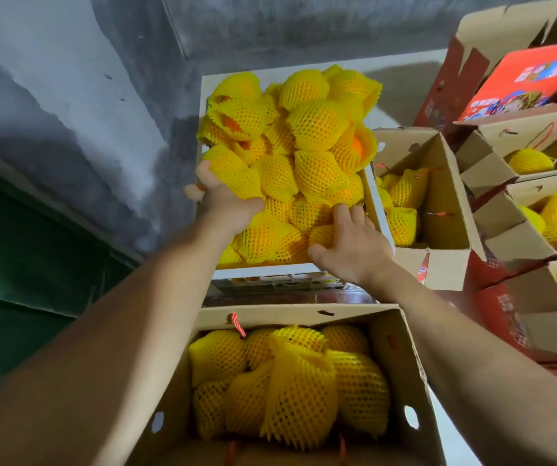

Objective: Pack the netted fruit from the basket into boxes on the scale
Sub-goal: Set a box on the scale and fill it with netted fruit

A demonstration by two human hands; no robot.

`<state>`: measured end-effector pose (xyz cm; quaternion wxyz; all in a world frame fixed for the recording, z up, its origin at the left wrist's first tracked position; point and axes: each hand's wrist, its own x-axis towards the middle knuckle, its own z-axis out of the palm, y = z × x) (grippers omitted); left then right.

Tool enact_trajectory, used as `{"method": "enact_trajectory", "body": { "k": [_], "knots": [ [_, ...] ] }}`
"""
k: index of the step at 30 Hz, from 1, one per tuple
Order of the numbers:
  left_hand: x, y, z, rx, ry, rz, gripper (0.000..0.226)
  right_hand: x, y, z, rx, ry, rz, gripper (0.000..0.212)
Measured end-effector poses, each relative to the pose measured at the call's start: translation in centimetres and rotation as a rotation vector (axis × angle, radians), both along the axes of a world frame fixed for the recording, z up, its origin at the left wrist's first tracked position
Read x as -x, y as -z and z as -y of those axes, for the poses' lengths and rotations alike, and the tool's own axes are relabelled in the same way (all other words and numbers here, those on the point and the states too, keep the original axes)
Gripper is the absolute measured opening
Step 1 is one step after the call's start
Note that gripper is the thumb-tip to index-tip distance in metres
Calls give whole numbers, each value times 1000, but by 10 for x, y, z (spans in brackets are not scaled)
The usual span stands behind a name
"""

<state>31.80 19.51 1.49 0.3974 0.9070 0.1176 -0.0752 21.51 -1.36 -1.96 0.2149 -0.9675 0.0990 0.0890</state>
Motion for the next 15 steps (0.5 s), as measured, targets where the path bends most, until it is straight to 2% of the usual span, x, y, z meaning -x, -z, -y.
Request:
{"method": "enact_trajectory", "body": {
  "k": [3,5,6,8,10,13,15],
  "knots": [
    [13,-13,-1,171,-121,12,120,-6,-4,1,15,-14,-148,93],
    [24,-29,-2,454,-239,-27,121,-15,-8,2,-73,22,-276,107],
    [30,-38,-3,630,-303,-51,114,-18,-10,3,-100,34,-307,108],
    [43,-56,-8,951,-415,-127,93,-22,-12,5,-89,23,-307,98],
    [61,-69,-15,1166,-449,-222,78,-19,-15,6,-133,36,-247,79],
    [93,-79,-27,1303,-390,-268,51,-11,-30,10,-361,149,-35,62],
    [118,-86,-34,1352,-383,-286,44,-3,-52,9,-599,245,69,50]
  ]
}}
